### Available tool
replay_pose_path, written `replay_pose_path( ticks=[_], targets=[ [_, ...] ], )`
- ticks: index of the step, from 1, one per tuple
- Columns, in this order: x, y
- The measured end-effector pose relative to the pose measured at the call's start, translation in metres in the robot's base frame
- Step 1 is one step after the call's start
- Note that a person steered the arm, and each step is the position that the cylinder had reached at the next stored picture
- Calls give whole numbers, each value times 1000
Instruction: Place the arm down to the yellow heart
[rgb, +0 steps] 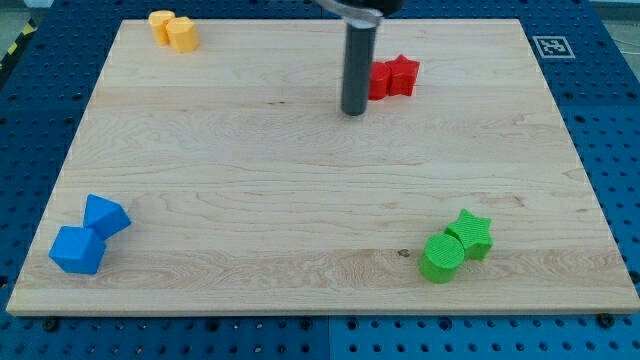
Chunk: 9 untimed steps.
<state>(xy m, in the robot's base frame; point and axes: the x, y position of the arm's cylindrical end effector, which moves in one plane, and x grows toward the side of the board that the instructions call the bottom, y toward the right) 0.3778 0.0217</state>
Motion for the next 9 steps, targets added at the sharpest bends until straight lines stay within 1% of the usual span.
replay_pose_path(
  ticks=[2,3,4,5,6,7,8,9],
  targets=[
    [3,-78],
    [3,-104],
    [3,-104],
    [-1,-123],
    [-4,-175],
    [-5,-213],
    [-37,-246],
    [-63,-255]
  ],
)
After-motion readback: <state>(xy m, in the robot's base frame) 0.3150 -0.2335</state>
